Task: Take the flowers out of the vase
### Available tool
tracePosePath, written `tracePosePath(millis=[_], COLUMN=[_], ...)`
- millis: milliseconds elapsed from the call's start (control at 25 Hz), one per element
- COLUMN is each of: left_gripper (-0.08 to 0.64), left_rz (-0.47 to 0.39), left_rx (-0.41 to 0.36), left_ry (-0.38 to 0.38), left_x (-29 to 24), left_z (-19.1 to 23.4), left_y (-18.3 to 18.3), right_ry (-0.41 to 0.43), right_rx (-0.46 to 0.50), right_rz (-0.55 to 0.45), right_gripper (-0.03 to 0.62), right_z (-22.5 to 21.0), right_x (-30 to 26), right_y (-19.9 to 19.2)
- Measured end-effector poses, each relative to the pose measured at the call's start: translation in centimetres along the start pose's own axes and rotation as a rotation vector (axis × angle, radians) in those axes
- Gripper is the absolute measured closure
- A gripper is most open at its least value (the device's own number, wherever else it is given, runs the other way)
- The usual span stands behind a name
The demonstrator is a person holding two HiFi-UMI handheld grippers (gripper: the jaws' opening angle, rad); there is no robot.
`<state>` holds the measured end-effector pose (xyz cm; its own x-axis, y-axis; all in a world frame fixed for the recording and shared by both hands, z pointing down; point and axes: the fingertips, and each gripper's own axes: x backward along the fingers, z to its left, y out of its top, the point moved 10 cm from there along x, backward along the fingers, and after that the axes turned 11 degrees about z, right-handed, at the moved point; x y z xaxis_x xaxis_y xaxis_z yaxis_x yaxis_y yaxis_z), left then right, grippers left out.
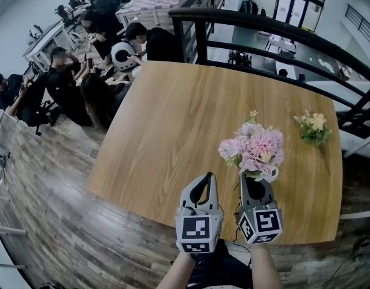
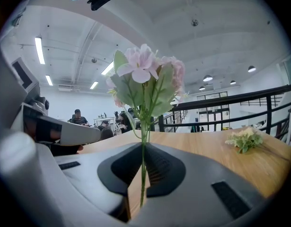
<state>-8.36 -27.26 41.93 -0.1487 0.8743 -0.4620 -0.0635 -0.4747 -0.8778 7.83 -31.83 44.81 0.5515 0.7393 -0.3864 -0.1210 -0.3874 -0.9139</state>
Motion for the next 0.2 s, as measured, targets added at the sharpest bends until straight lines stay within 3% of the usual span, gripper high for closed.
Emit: tracePosePath(millis=[200], left_gripper=[0.528], left_rz=[-0.004], left_rx=[-0.002], left_ry=[-0.001], left_x=[0.27], left_z=[-0.23], left_y=[0.06], right_ry=[0.002], right_rx=[0.002], right_rz=[-0.001], right_gripper=[0.565], right_z=[0.27], right_x=[0.31], right_y=[0.01])
